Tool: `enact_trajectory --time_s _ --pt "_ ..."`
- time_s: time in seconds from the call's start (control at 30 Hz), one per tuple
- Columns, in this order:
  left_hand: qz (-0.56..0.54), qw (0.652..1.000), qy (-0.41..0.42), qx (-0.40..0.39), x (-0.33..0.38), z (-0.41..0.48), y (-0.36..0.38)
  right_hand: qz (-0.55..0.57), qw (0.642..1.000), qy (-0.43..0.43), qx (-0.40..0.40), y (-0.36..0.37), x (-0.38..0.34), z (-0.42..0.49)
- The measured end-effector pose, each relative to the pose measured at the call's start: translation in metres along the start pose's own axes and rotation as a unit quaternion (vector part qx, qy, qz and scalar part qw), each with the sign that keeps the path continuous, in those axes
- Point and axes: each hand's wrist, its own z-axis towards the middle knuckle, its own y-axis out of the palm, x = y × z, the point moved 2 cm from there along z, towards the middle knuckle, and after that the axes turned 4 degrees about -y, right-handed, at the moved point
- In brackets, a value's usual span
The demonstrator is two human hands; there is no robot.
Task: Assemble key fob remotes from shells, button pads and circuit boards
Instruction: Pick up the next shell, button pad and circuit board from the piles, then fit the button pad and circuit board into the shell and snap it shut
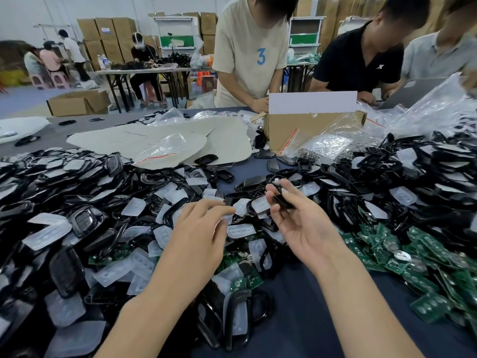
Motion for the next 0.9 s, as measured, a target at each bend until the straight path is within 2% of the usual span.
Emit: enact_trajectory --time_s 0.1,0.2,0.3,0.57,0.73,0.9 --pt "0.017 0.994 0.03 -0.107 0.009 -0.001 -0.009 -0.01 1.0 -0.014 -0.004 0.0 0.001 0.002" --pt "0.078 0.969 0.039 -0.23 0.018 -0.005 -0.009 -0.022 0.999 -0.03 0.001 -0.004 0.0 0.002" --pt "0.142 0.943 0.022 -0.299 0.026 -0.008 -0.006 -0.027 0.999 -0.045 0.001 -0.006 -0.001 0.003" --pt "0.134 0.939 0.014 -0.315 0.029 -0.009 -0.005 0.011 0.999 -0.048 0.017 -0.011 -0.004 0.006" --pt "0.044 0.941 -0.026 -0.334 0.023 -0.008 -0.008 0.03 0.998 -0.054 0.012 -0.011 -0.005 0.006" --pt "-0.061 0.96 -0.05 -0.268 0.017 -0.006 -0.005 0.006 0.998 -0.055 0.004 -0.01 -0.003 0.005"
